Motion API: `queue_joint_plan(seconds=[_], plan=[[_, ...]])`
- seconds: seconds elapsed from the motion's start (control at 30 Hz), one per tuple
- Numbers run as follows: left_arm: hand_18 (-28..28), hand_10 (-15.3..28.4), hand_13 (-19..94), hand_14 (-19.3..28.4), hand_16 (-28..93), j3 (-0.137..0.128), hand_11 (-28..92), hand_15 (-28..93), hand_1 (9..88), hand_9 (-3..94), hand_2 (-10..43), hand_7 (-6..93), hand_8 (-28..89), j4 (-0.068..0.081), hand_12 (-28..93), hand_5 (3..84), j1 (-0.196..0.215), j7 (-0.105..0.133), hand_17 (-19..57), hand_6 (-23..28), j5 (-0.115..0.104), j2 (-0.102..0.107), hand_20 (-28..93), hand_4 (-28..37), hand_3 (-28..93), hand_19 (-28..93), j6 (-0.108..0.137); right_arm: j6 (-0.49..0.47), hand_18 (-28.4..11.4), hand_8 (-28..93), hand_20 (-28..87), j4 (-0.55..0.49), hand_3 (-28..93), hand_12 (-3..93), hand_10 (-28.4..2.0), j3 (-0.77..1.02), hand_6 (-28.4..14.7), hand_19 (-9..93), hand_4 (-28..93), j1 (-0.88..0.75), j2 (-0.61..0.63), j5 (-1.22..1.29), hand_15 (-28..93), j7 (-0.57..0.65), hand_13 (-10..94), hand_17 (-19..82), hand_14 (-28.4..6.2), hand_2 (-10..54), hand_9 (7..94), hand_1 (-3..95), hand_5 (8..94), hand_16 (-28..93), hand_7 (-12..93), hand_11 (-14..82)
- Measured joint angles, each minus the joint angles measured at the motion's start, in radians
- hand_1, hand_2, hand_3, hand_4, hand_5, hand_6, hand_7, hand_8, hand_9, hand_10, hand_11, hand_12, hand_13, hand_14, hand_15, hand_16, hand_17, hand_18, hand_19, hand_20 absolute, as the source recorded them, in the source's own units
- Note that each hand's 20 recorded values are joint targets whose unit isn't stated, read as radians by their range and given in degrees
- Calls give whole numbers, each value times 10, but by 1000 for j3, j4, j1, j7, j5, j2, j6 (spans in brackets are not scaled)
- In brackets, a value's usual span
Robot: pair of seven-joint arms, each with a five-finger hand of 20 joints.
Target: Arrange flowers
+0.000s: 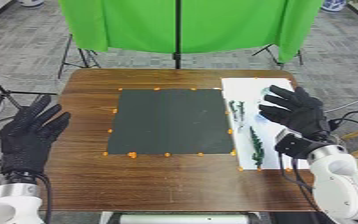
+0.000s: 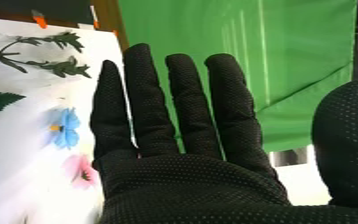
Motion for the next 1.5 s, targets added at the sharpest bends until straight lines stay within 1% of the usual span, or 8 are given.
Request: queue_joint_plan(seconds=[0.57,0.7,0.8,0.97,1.17,1.23,1.4,1.5], plan=[[223,184,240,255,-82,0,214,442,202,317,81,97,-81,0,95,373,1,-3,-76,93,0,0,50,-283,773,573,-1,-2,-207,-139,151,-1,795,123,-152,-11,-23,544,-283,24,-3,-15,292,14,420,105,-181,105,488,113,470,127,178,113],[223,184,241,256,-82,-2,217,444,202,318,81,97,-81,0,96,373,1,-4,-75,93,0,0,52,-283,773,573,-2,-3,-208,-138,162,-4,801,132,-158,-5,-25,573,-282,21,-3,-28,377,23,445,115,-175,90,510,135,467,116,179,156],[223,185,241,257,-82,-5,218,446,202,317,82,97,-81,-1,95,373,2,-4,-75,94,0,0,53,-283,772,573,-2,5,-216,-139,178,-14,800,136,-167,9,-31,642,-276,16,-8,-78,474,65,474,145,-172,73,532,160,466,100,186,209],[224,187,241,257,-83,-15,221,447,201,319,82,99,-81,-4,96,374,9,-4,-75,95,0,0,54,-283,772,574,-2,38,-224,-131,158,-70,774,151,-183,85,-61,788,-245,-15,-41,-341,612,301,565,252,-161,44,597,200,510,85,196,302],[224,188,241,257,-83,-23,225,449,202,320,82,100,-81,-6,97,375,14,-6,-75,96,0,0,55,-283,772,575,-1,19,-241,-116,-45,-154,751,156,-196,136,-93,920,-214,-39,-89,-636,629,600,636,340,-157,10,655,259,558,89,175,331],[224,188,242,257,-84,-27,228,449,202,320,82,101,-80,-7,97,375,16,-7,-74,96,0,0,56,-283,773,575,-1,-44,-243,-112,-46,-161,747,160,-202,98,-102,929,-213,-11,-102,-721,632,674,666,374,-151,-4,675,273,577,92,173,339],[224,189,242,258,-84,-35,232,451,203,322,83,103,-81,-10,97,377,21,-7,-74,98,-1,2,56,-283,772,575,-1,-309,-230,-96,61,-190,721,166,-212,15,-129,932,-204,109,-125,-963,639,935,717,449,-137,-23,709,298,627,104,161,338],[224,189,242,258,-85,-41,233,452,203,323,83,105,-81,-12,97,378,23,-7,-74,98,-1,2,56,-283,773,576,-1,-387,-214,-89,108,-215,713,168,-213,-15,-134,932,-201,159,-127,-1102,632,1079,723,482,-147,-30,725,308,648,106,168,337]])
